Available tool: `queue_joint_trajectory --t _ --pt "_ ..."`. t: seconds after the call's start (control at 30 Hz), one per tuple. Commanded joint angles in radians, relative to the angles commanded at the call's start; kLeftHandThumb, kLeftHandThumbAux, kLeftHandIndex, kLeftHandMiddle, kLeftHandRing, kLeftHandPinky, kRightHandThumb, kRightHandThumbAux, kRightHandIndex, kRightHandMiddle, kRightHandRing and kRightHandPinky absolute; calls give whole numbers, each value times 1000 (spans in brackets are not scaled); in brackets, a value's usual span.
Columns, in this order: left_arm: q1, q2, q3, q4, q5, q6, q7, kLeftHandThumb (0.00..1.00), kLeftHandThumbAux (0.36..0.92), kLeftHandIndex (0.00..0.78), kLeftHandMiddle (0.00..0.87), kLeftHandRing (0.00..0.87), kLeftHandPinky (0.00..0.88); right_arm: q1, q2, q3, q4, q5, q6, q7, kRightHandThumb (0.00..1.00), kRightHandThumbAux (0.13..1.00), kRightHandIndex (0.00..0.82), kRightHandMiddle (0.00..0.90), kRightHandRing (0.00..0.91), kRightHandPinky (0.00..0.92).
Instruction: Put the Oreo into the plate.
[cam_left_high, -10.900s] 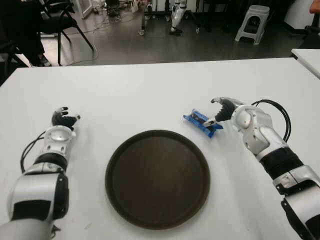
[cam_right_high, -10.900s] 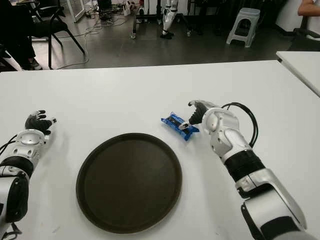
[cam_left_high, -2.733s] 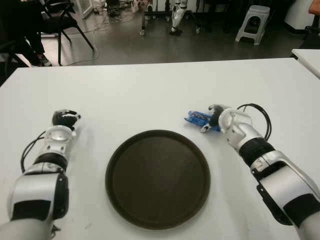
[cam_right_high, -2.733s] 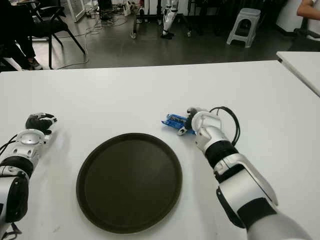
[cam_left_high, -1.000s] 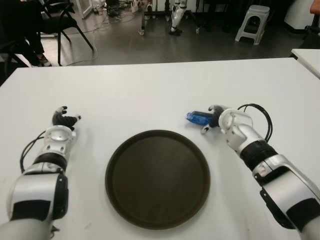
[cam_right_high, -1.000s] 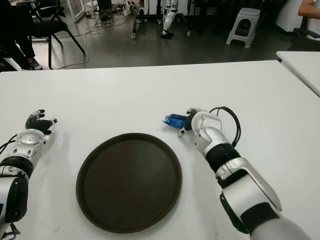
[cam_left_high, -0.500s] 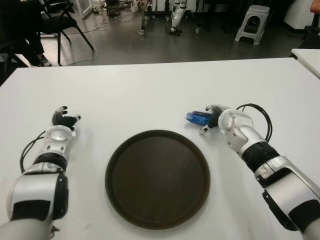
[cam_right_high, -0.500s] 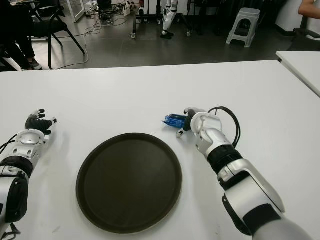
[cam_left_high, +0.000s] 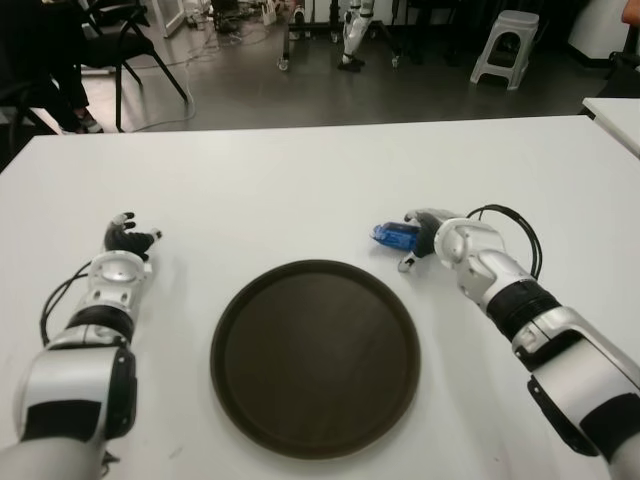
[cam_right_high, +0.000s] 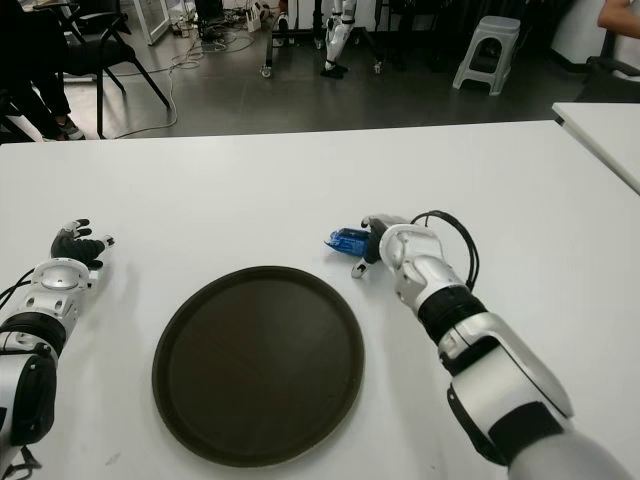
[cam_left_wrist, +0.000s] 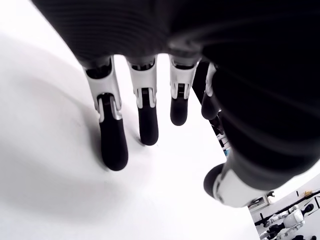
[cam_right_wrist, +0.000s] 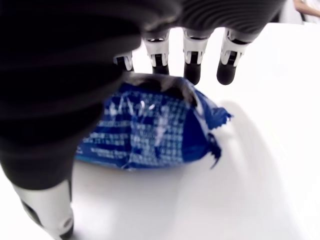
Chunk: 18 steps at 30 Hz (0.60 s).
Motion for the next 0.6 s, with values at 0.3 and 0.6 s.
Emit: queue_joint_trajectory --t 0.3,0.6 --pt "0 -1 -4 0 4 1 2 309 759 102 139 143 110 -12 5 0 55 2 -46 -40 0 730 0 0 0 0" --pt "-4 -2 -6 1 5 9 8 304 769 103 134 147 122 -16 -2 7 93 -2 -99 -56 0 736 0 0 0 0"
